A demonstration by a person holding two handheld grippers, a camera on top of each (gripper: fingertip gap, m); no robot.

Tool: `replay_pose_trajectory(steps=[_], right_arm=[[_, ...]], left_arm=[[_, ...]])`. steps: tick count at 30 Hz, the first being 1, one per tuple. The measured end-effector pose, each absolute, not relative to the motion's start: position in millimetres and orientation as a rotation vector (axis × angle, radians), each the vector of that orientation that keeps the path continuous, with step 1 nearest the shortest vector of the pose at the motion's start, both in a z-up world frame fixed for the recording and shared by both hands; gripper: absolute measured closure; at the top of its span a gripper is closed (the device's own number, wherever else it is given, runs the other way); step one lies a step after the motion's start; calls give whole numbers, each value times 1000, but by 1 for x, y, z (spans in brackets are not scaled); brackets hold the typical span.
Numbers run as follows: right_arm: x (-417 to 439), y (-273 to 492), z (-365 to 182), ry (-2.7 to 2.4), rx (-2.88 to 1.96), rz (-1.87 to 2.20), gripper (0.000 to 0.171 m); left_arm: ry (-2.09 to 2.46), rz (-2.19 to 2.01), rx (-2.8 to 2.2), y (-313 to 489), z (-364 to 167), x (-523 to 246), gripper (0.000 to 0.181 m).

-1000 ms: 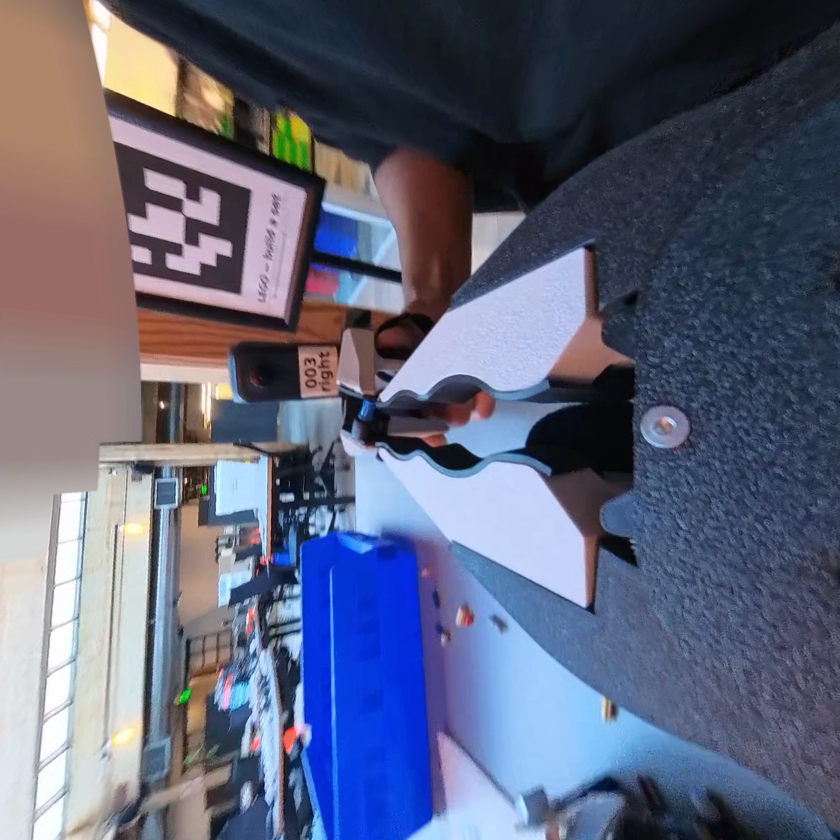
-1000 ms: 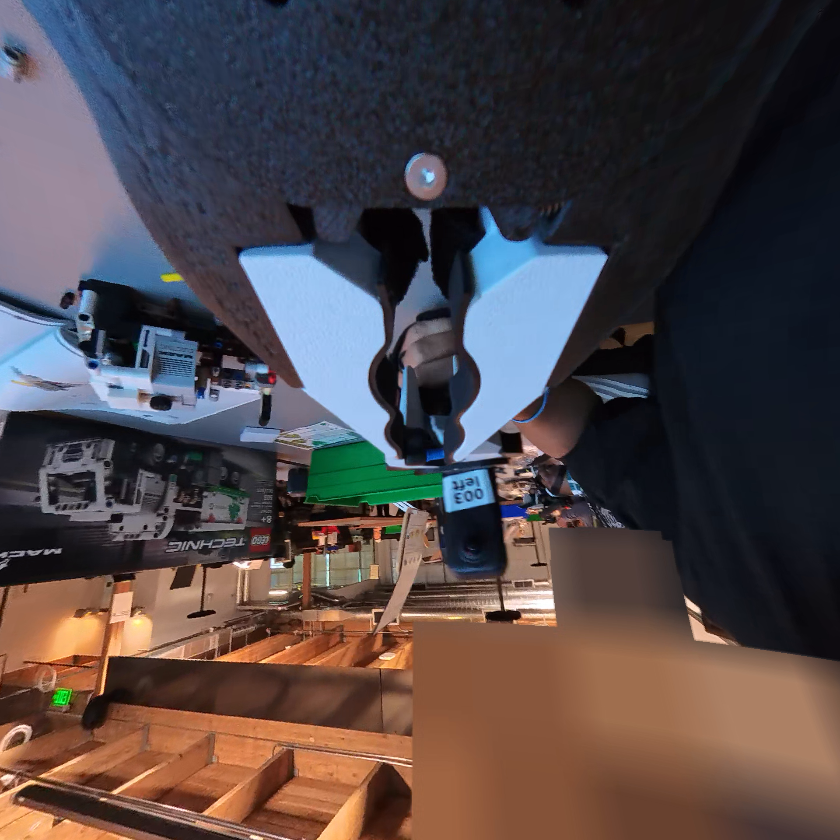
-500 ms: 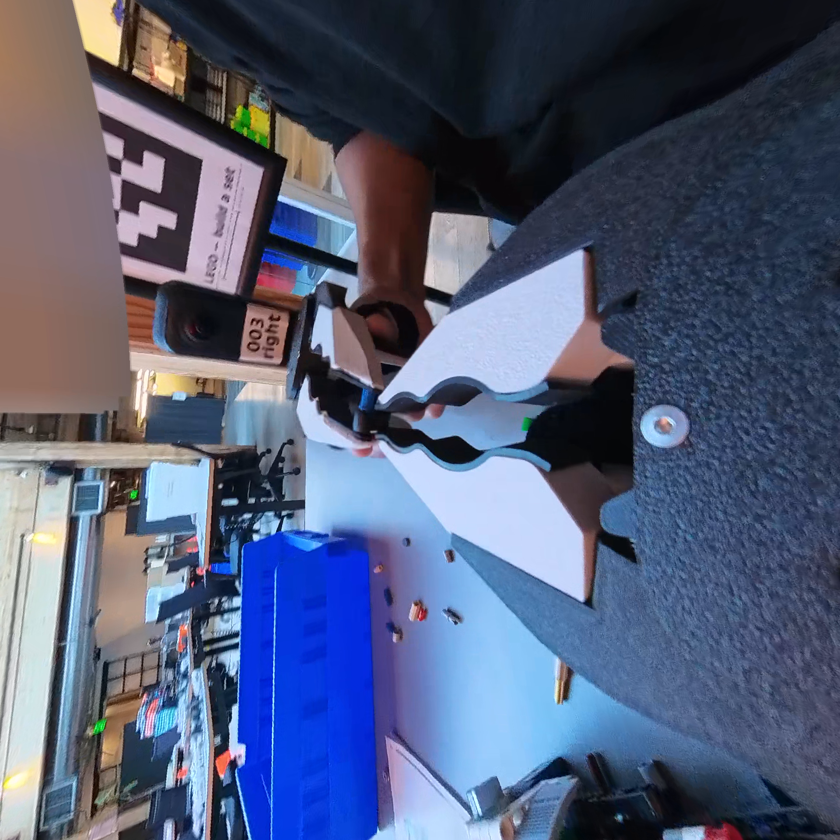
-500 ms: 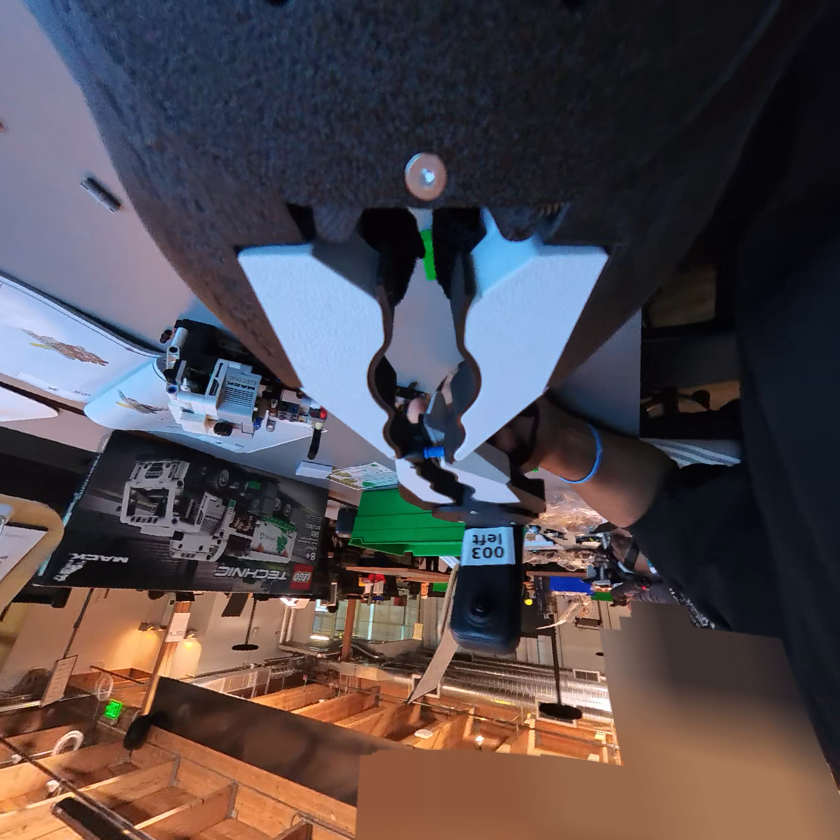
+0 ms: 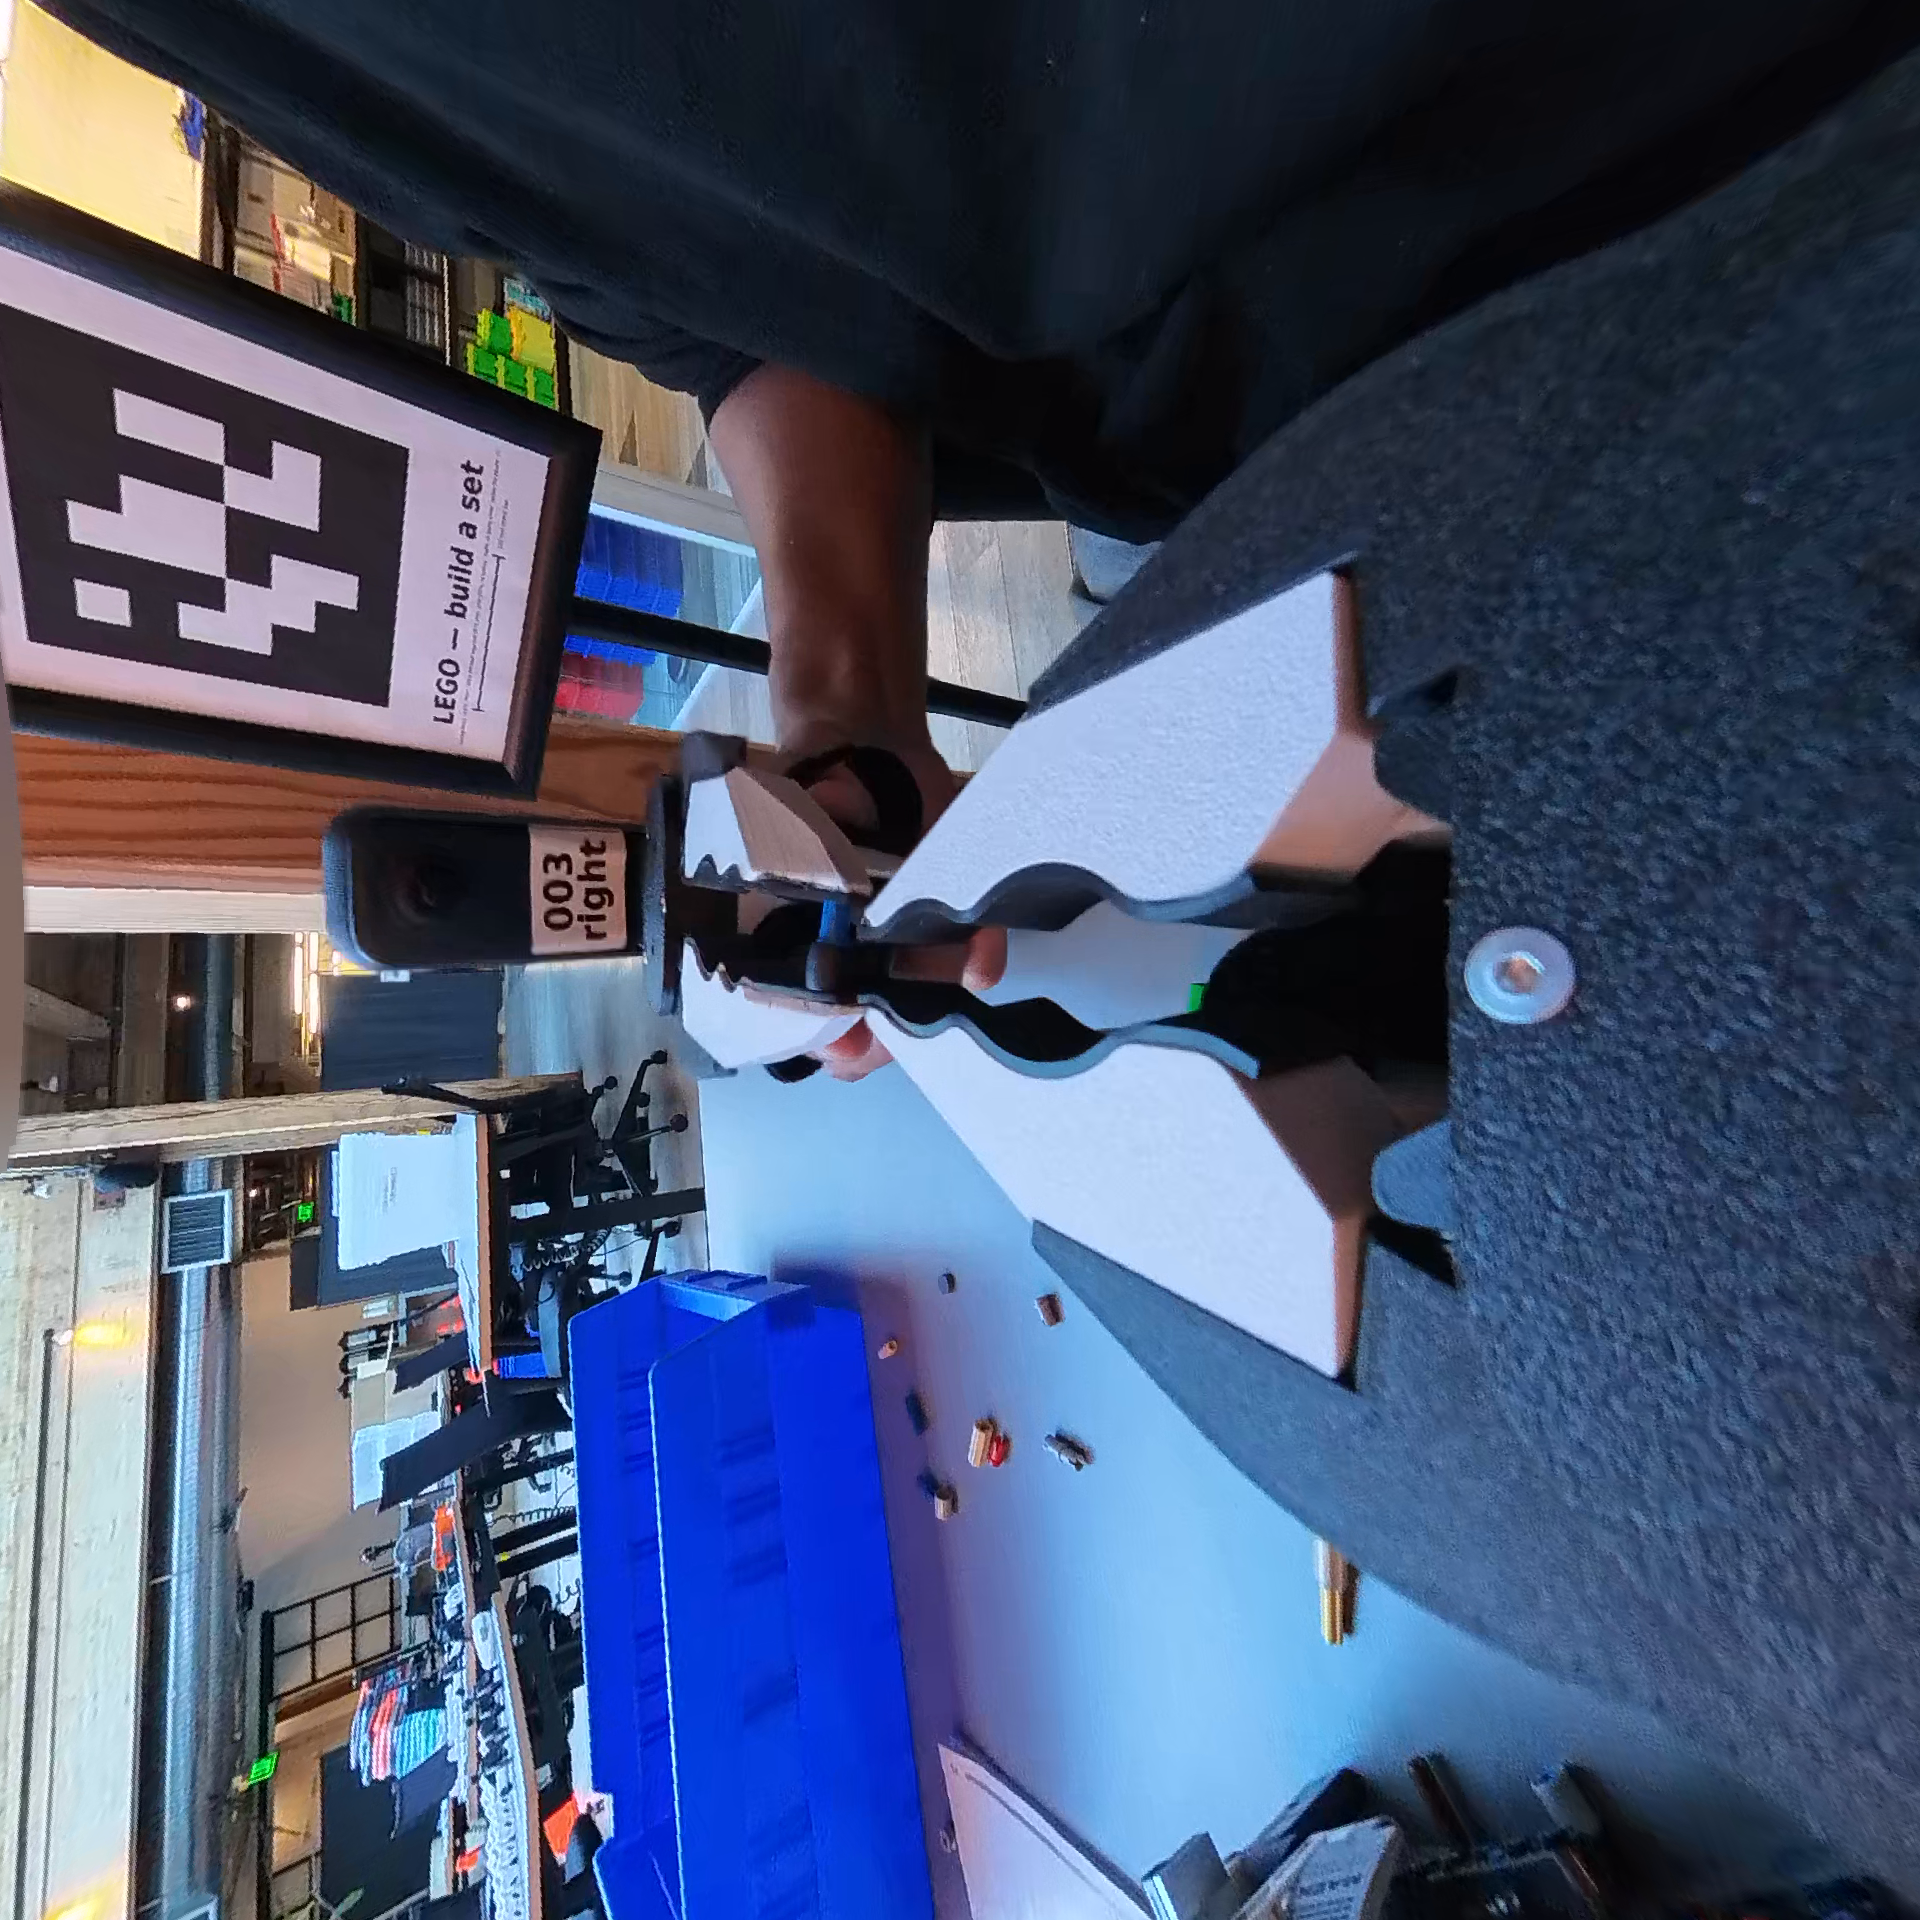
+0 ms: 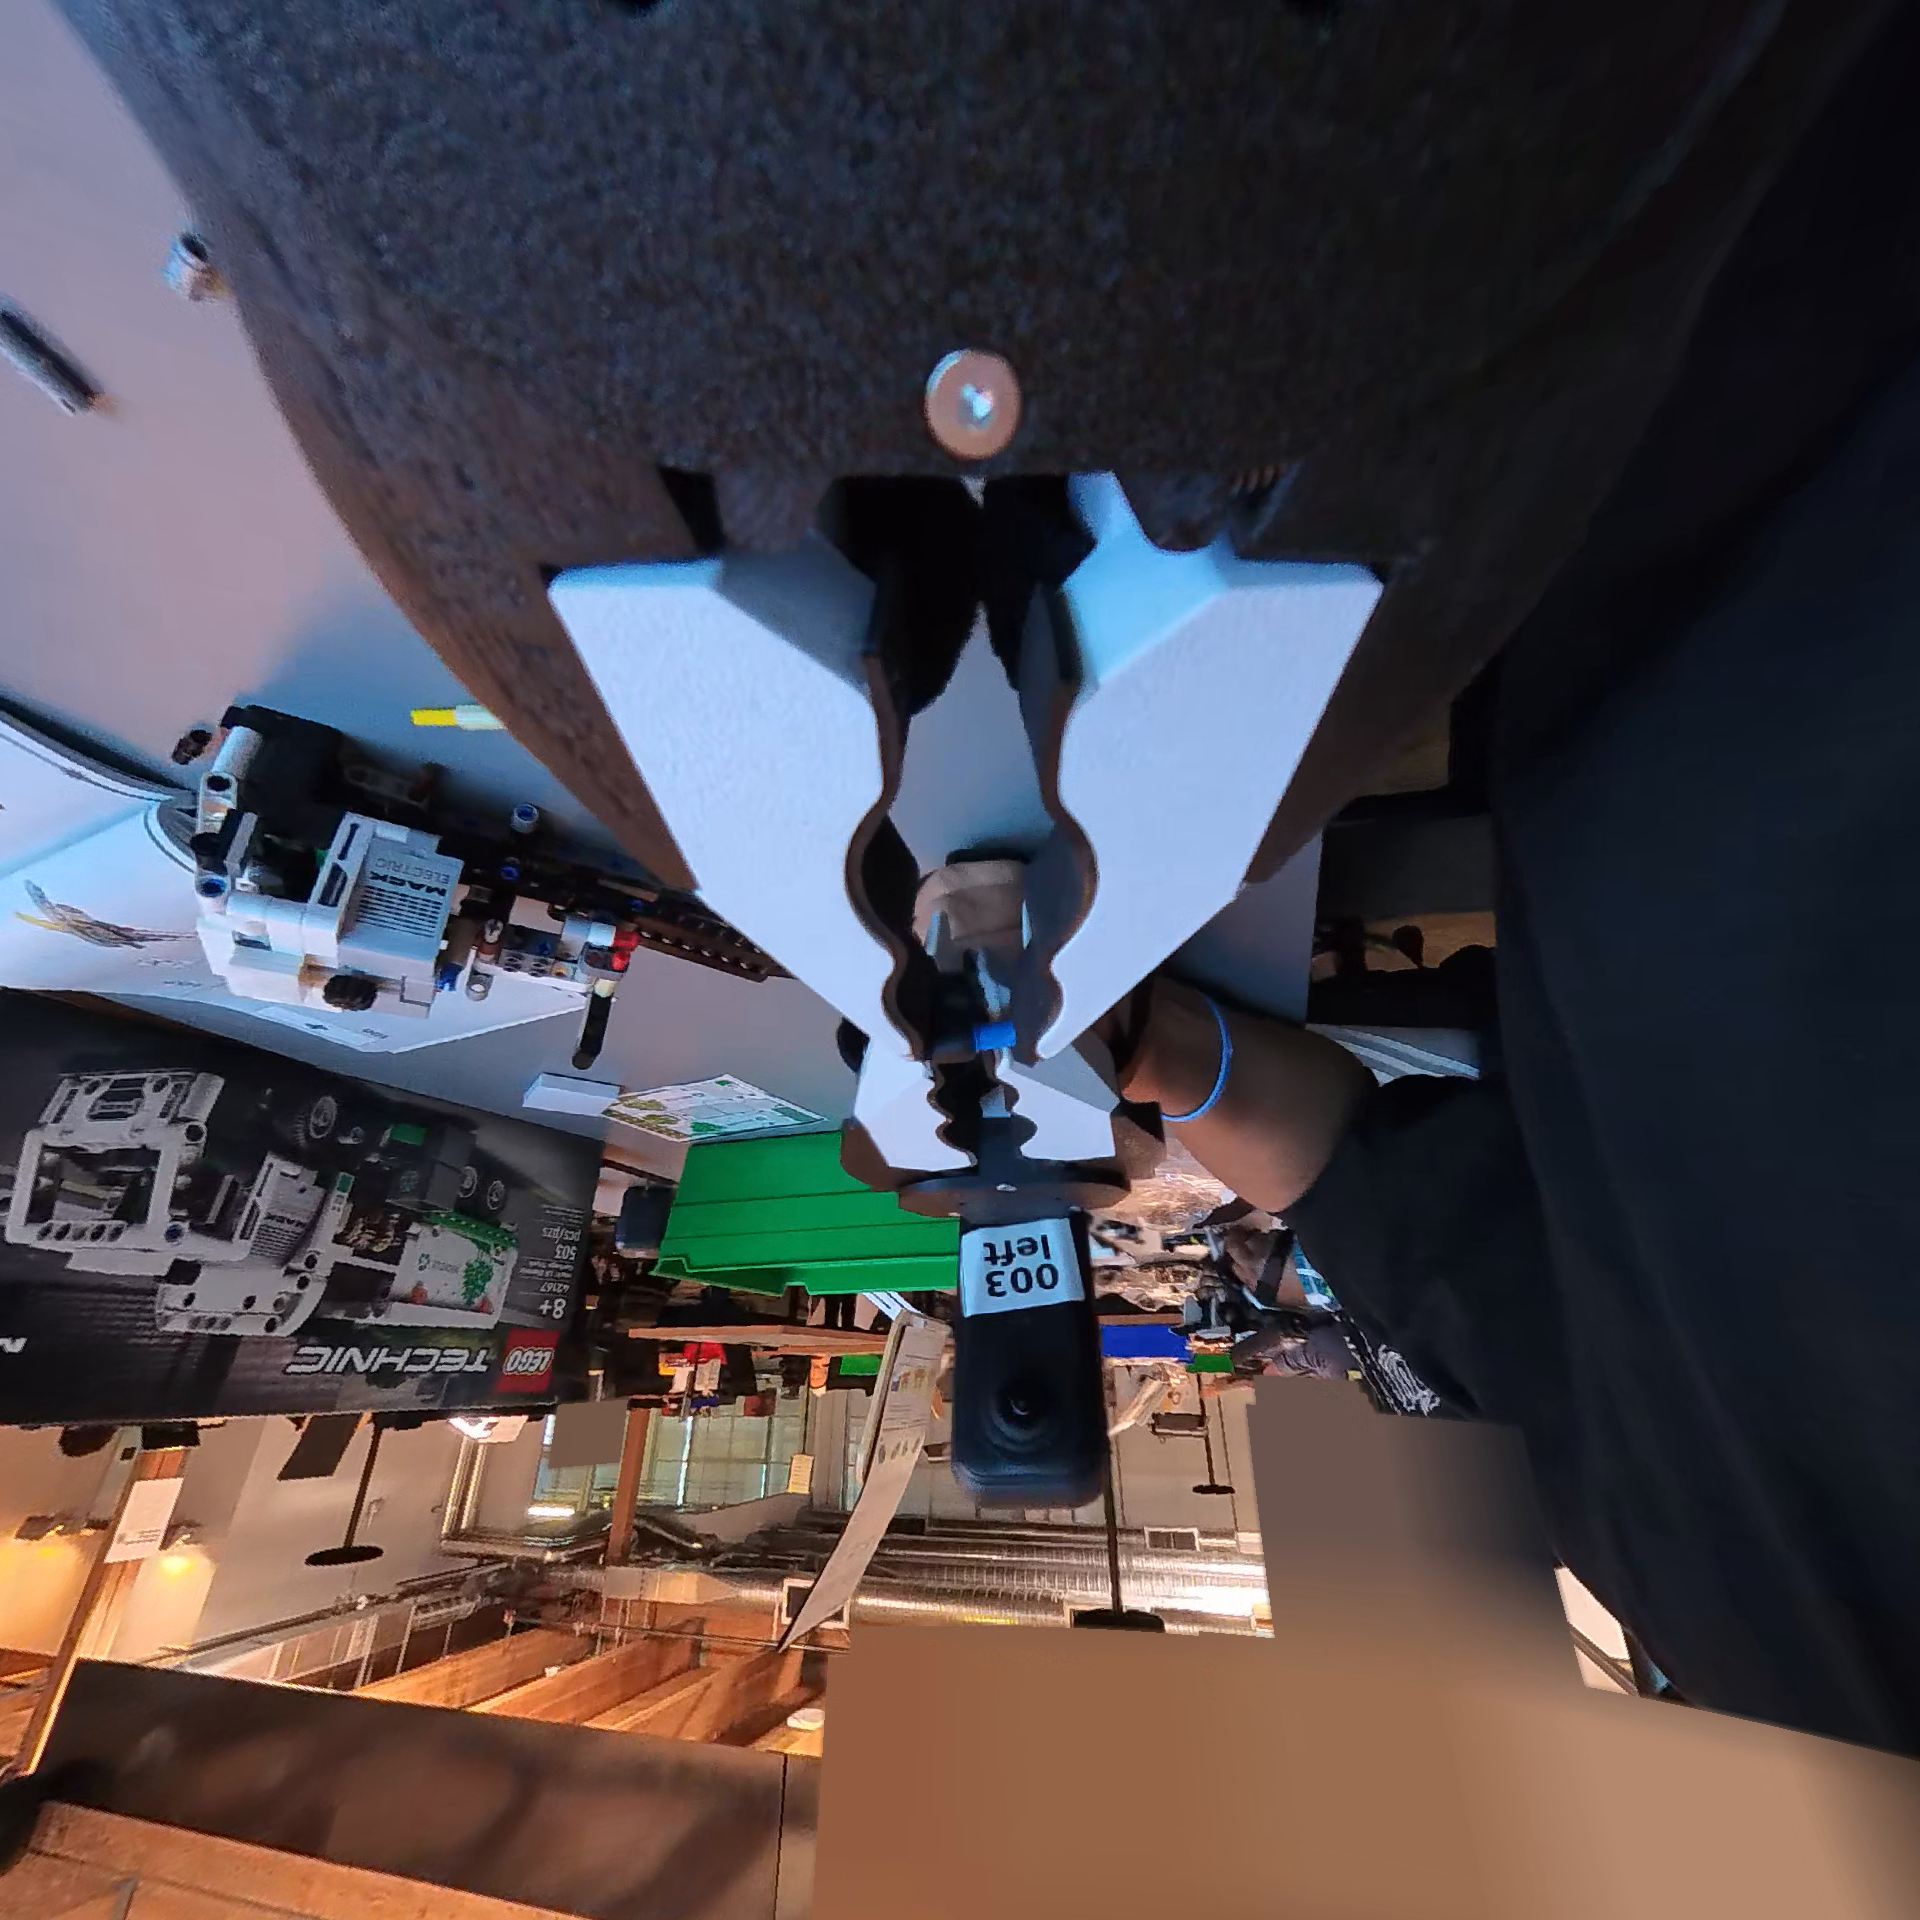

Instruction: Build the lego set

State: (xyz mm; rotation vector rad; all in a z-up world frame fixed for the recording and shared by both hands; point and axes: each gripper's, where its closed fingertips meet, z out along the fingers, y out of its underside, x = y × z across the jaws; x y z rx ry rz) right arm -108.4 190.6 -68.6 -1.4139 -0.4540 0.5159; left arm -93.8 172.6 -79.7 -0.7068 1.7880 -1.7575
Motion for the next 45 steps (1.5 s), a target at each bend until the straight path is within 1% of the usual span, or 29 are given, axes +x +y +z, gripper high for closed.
replay_pose_trajectory(steps=[4,7,10,12,14,16,18,19,20,22,23,27,30,32,40,45], right_arm=[[-108,190,-67,-433,-1415,588,157],[-101,193,-66,-310,-1459,789,157],[-95,194,-69,-201,-1544,1037,157],[-88,196,-75,-163,-1611,1100,157],[-93,191,-88,-198,-1723,1201,156],[-99,186,-92,-257,-1762,1268,156],[-102,188,-99,-297,-1809,1243,156],[-108,186,-103,-343,-1834,1252,156],[-112,185,-102,-369,-1835,1265,156],[-115,189,-103,-391,-1840,1253,156],[-120,188,-103,-420,-1839,1254,156],[-129,188,-105,-445,-1841,1288,156],[-126,187,-108,-444,-1853,1283,156],[-124,187,-109,-445,-1858,1276,156],[-117,180,-115,-499,-1887,1280,156],[-111,188,-107,-408,-1806,1299,153]], left_arm=[[1777,-1751,-701,172,-79,-94,177],[1763,-1711,-700,176,-79,-90,175],[1732,-1402,-602,191,-86,-81,164],[1679,-1191,-481,197,-88,-80,156],[1676,-1103,-382,189,-90,-85,154],[1684,-1112,-366,182,-91,-88,150],[1688,-1142,-369,179,-89,-90,153],[1696,-1149,-363,178,-90,-91,151],[1711,-1152,-351,176,-91,-92,154],[1727,-1129,-322,172,-95,-94,166],[1738,-1111,-308,170,-98,-95,167],[1738,-1030,-279,169,-101,-95,165],[1732,-1015,-294,172,-101,-93,154],[1749,-1010,-278,171,-105,-94,164],[1799,-996,-233,166,-113,-96,174],[1793,-1061,-316,172,-108,-93,178]])
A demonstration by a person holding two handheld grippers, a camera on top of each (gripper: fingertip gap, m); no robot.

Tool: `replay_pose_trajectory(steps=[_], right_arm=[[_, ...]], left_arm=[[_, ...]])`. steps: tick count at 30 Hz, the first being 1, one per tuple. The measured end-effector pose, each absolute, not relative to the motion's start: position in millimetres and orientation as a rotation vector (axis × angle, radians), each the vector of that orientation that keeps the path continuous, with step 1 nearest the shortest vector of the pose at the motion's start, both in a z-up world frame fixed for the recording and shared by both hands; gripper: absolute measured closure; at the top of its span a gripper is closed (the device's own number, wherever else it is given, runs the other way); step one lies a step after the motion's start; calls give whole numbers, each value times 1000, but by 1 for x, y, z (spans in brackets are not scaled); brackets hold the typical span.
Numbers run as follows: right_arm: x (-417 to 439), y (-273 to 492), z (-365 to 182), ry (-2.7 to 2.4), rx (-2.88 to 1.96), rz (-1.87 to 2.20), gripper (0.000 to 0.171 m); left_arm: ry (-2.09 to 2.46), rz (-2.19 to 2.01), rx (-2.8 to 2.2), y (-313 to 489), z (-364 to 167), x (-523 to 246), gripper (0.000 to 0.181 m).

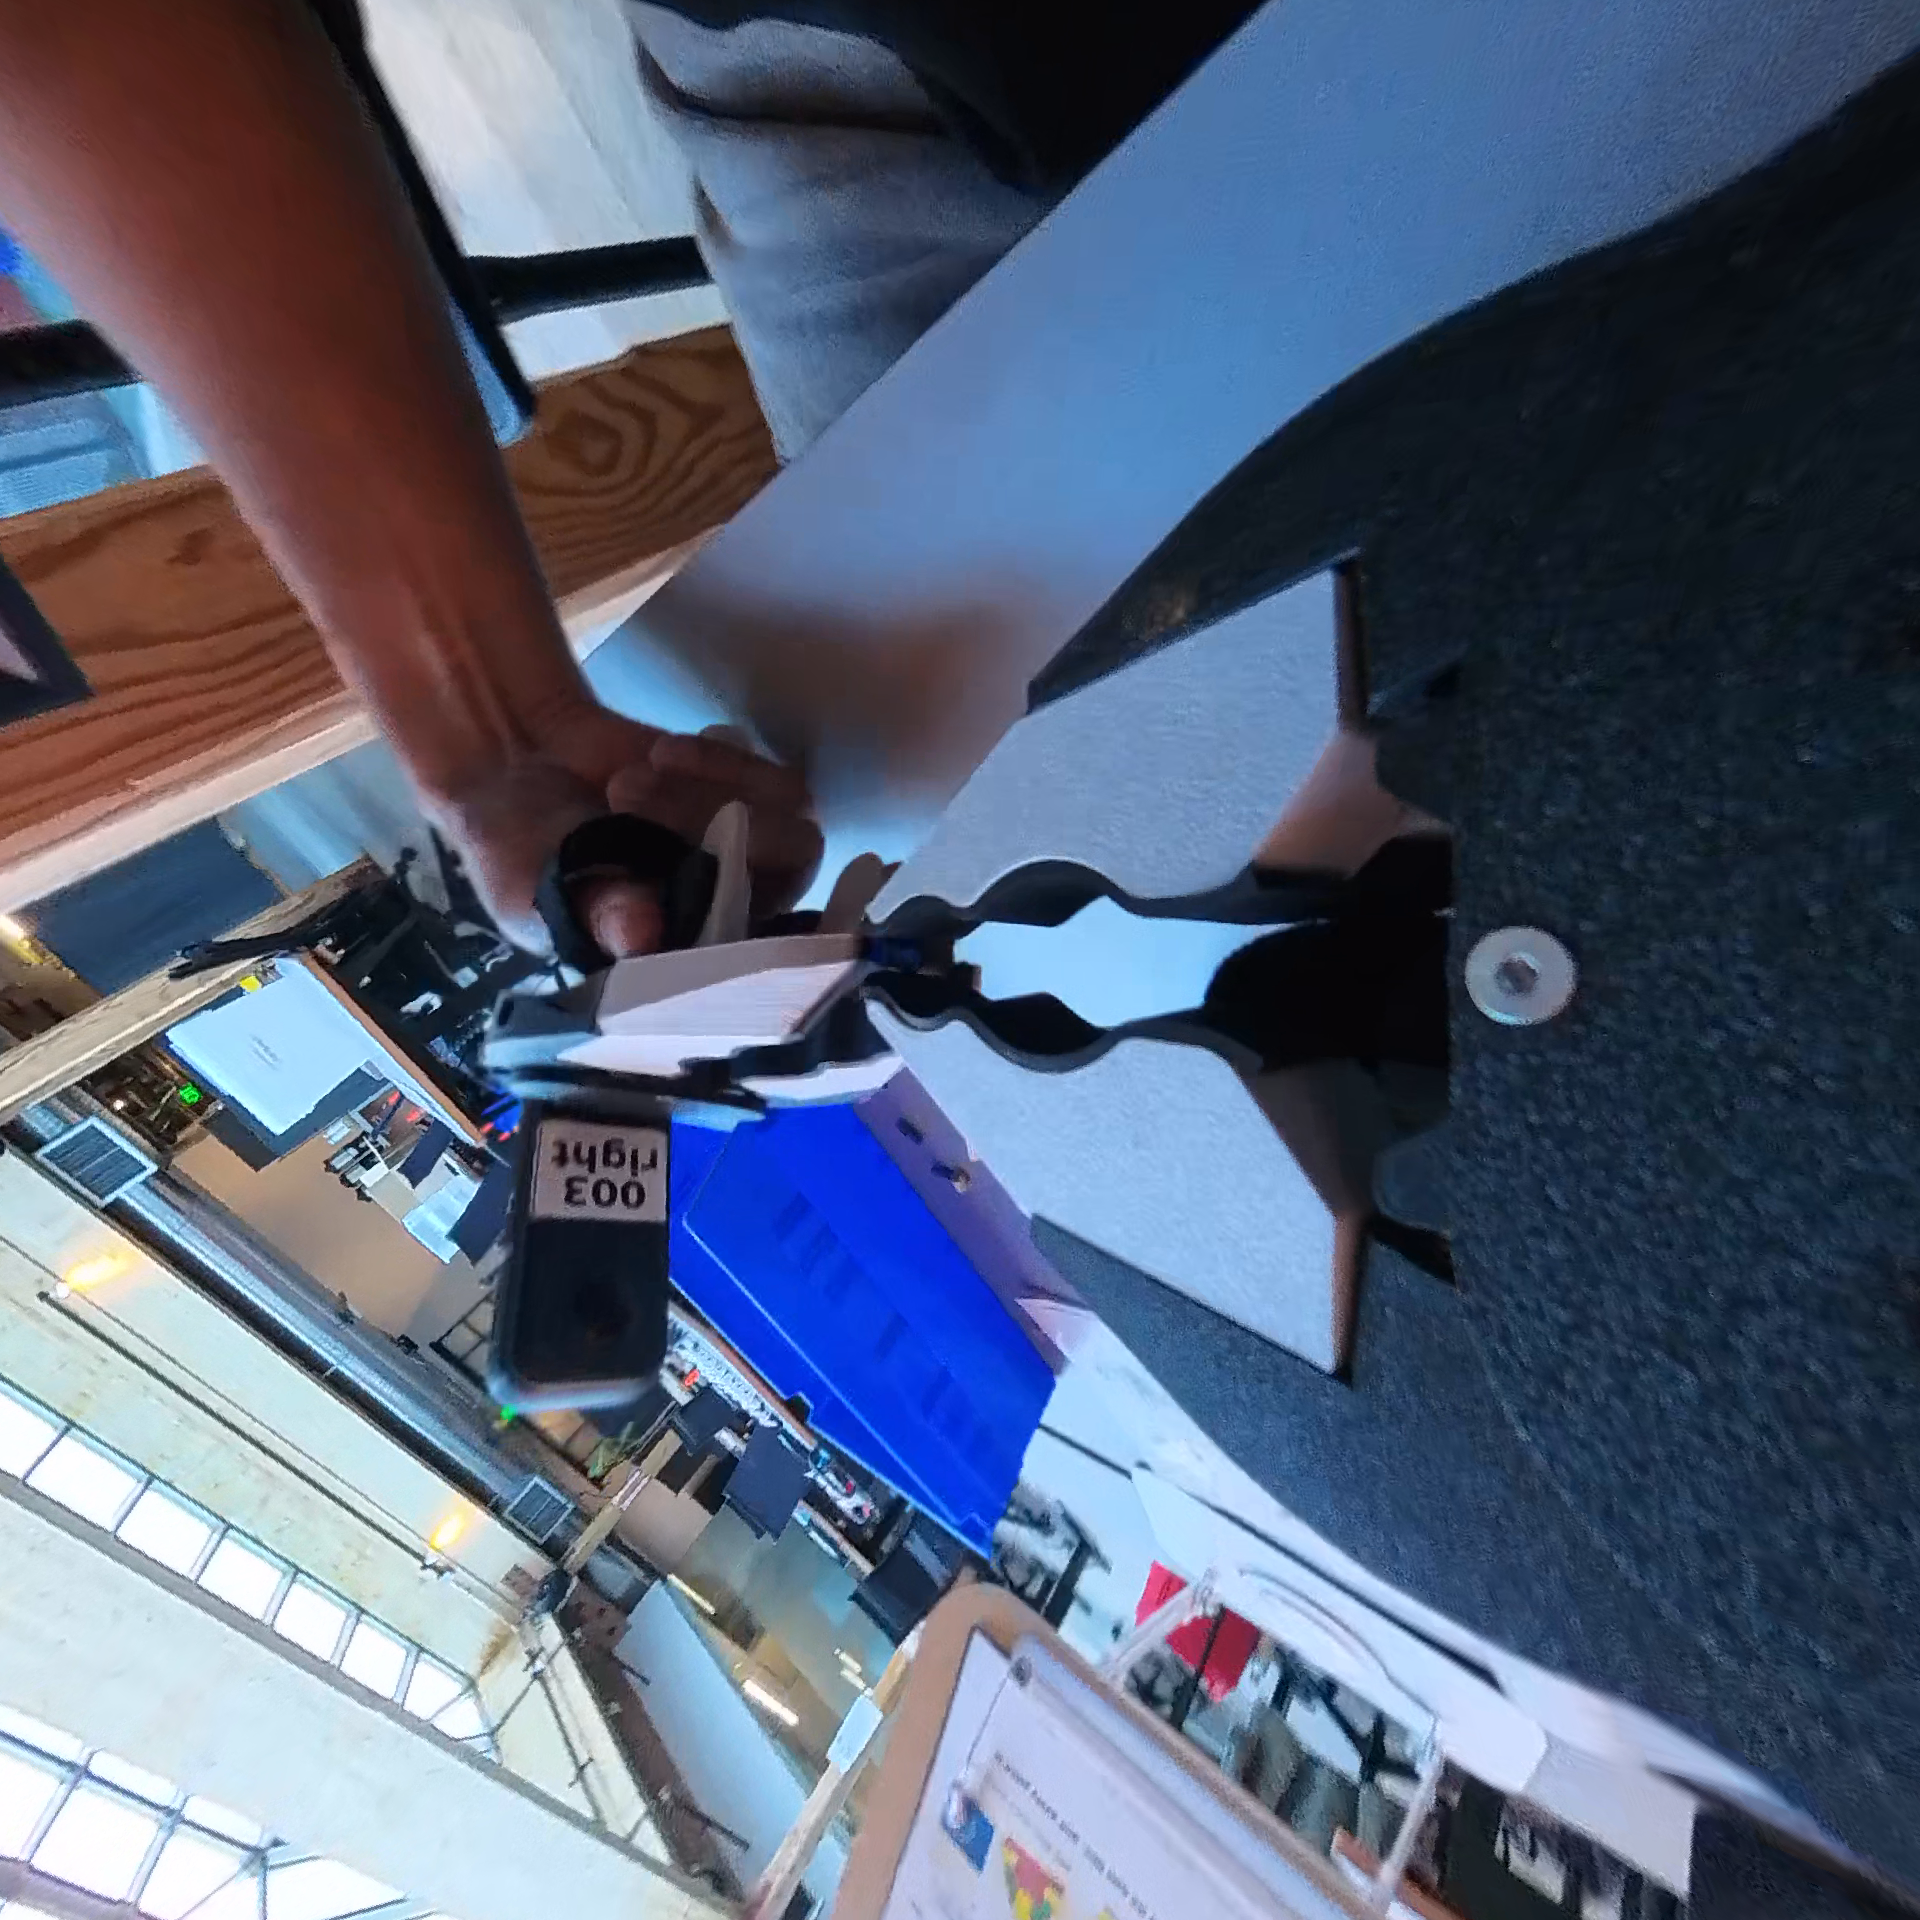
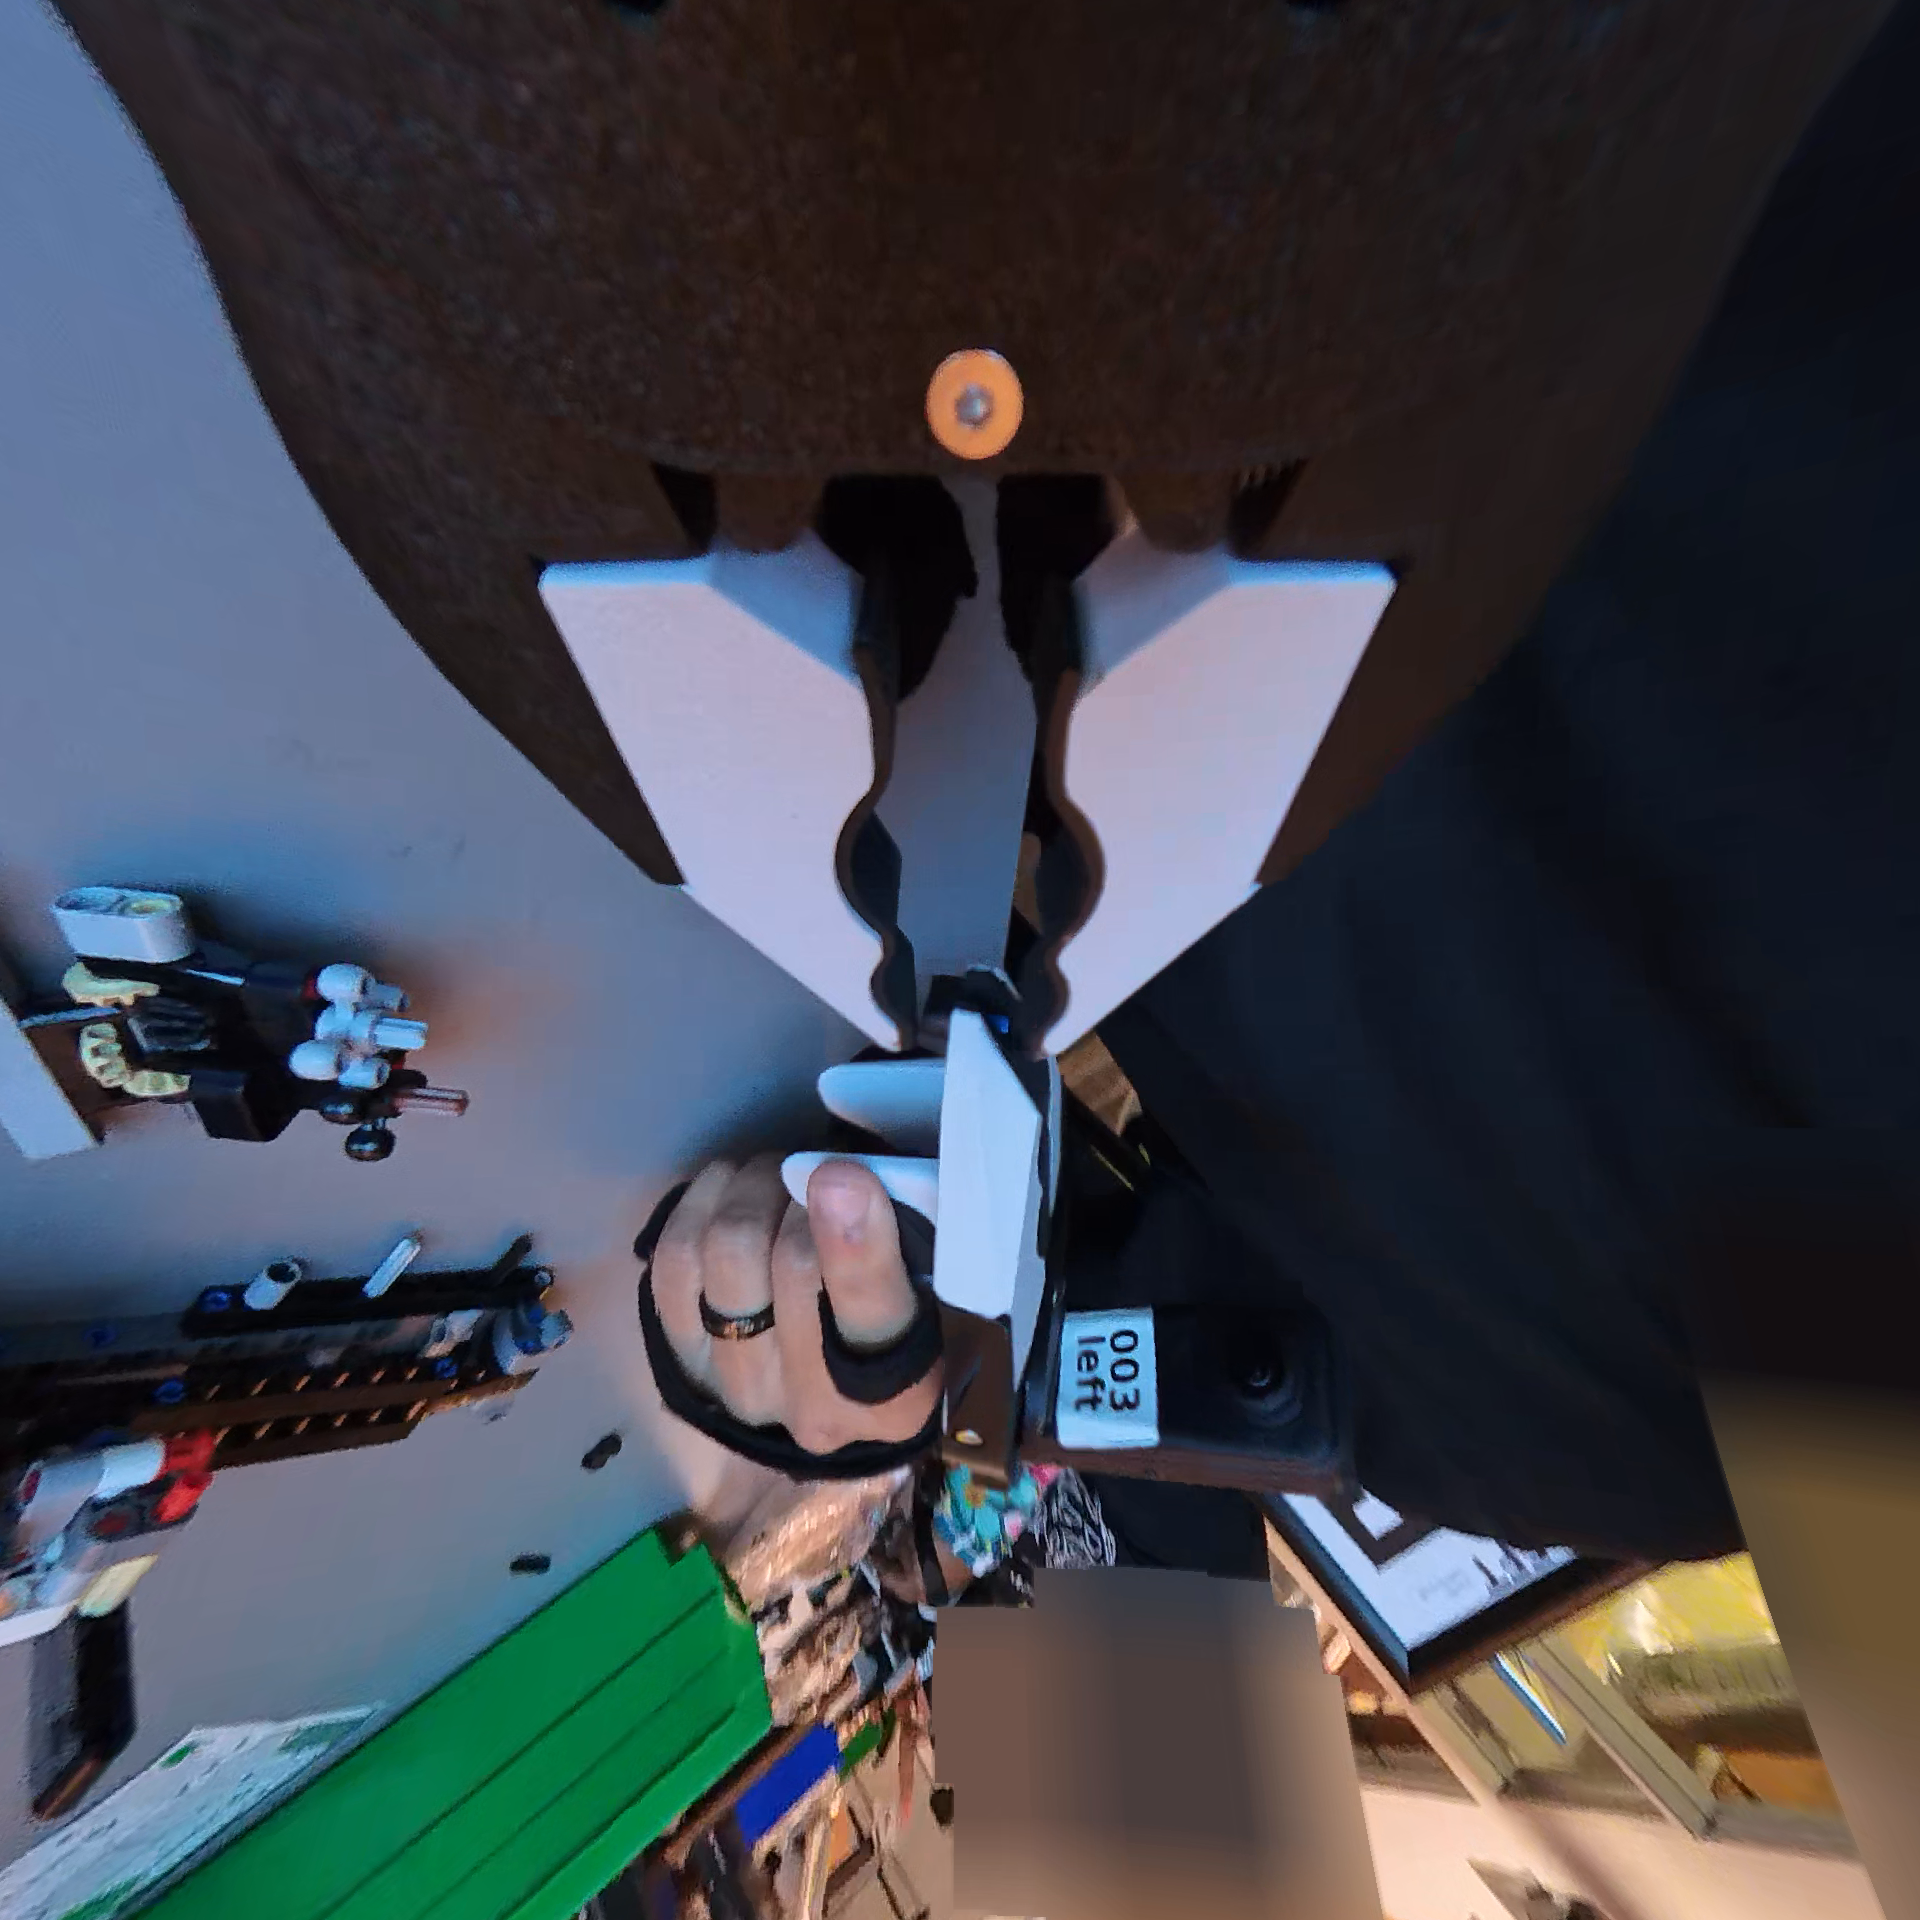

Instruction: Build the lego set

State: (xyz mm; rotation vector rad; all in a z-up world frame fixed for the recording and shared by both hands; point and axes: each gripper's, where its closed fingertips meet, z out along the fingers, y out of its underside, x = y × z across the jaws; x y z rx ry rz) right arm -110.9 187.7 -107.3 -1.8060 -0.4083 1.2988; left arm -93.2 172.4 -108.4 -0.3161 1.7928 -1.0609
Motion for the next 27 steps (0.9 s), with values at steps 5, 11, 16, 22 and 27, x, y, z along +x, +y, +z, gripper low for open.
replay_pose_trajectory(steps=[5,11,16,22,27], right_arm=[[-102,187,-94,-298,-1679,1391,140],[-94,207,-100,-278,-1702,1004,136],[-99,221,-86,-362,-1671,409,142],[-92,236,-78,-263,-1643,-60,148],[-90,233,-70,-215,-1558,-125,158]], left_arm=[[1715,-1183,-459,186,-93,-88,179],[1621,-1414,-627,198,-75,-87,179],[1531,-1589,-801,212,-66,-83,179],[1437,-1739,-964,224,-63,-79,179],[1426,-1720,-960,223,-63,-79,179]])
